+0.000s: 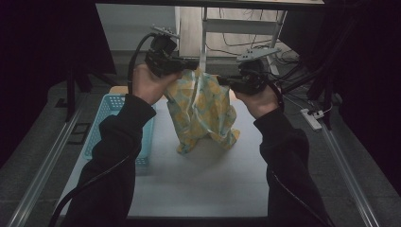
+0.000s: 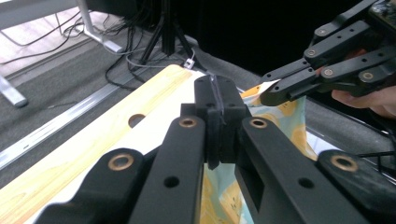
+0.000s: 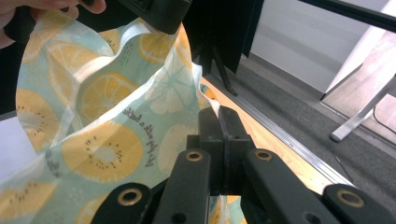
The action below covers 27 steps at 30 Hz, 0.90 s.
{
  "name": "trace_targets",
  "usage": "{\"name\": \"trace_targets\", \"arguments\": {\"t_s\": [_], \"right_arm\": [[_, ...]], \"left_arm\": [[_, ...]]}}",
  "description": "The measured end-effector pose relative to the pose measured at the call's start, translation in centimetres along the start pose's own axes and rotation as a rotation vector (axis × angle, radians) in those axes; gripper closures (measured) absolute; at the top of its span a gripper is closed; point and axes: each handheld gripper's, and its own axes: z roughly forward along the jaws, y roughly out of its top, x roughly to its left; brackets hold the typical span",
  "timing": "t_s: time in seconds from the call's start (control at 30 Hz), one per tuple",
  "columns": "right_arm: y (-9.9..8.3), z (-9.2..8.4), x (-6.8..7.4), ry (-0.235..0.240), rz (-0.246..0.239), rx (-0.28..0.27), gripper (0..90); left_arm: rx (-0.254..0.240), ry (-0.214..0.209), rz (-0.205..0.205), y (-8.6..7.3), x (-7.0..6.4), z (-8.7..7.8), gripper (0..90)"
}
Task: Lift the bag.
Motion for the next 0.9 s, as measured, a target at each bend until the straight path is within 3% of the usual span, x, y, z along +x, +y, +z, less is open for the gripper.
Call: {"name": "trace_targets", "arguments": {"t_s": [0.37,0.67,0.9], "right_arm": [[-2.1,3.3,-1.9,-0.028,0.067,0.026,89.5],[-3.7,4.7,-2.6,-0.023,0.102,0.05,89.0],[-3.9,4.1,-2.5,-0.015,0.108,0.02,79.7]], "left_arm": [[0.048,0.041,-0.031,-2.0,2.4,3.5,89.0],[0.089,0.04,-0.037,-3.3,3.1,5.2,88.2],[0.07,0.018,-0.031,-3.8,2.9,4.8,70.4]]}}
